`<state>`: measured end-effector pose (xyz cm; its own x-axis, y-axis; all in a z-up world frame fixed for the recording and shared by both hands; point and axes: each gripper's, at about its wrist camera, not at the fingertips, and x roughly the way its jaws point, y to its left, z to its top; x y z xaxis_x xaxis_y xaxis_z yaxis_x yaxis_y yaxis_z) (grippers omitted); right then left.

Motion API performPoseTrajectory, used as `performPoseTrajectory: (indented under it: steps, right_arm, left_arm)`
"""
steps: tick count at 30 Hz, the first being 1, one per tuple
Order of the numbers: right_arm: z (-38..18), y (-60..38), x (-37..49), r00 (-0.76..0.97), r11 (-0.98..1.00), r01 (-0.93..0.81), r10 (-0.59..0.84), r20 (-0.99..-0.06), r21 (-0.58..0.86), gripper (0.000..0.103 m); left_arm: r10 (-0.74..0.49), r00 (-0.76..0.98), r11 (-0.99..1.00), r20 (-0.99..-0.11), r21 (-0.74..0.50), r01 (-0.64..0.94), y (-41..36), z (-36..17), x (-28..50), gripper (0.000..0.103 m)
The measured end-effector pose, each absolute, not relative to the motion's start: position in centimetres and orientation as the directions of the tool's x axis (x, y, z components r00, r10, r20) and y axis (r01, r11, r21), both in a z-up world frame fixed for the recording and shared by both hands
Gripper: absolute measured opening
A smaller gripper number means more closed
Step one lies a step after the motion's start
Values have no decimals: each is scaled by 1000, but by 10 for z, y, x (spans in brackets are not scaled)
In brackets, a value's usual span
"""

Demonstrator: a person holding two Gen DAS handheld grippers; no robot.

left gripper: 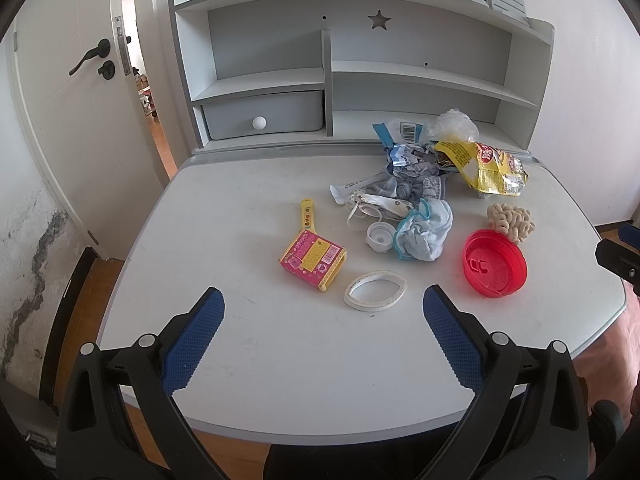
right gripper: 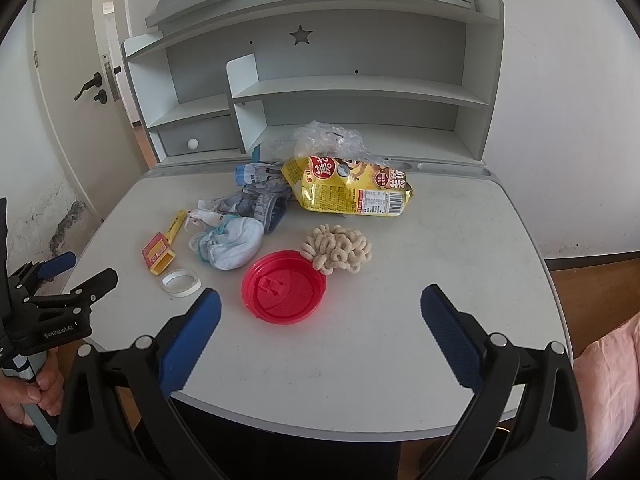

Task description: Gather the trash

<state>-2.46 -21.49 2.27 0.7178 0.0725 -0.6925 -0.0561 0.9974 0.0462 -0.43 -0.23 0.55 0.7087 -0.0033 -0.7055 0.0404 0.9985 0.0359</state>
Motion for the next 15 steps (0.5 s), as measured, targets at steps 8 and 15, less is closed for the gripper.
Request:
performPoseTrajectory:
  steps: [8, 15]
  right_arm:
    - [23, -215, -25, 719, 997, -56, 74, -691, 48, 97]
    - [23, -215, -25, 718, 997, -57, 74, -692, 47, 97]
  left_arm:
    - [-3, 707, 998, -707, 38, 42, -4, 5, -4, 97]
    - [-7, 706, 998, -708, 37, 46, -5, 4, -4, 97]
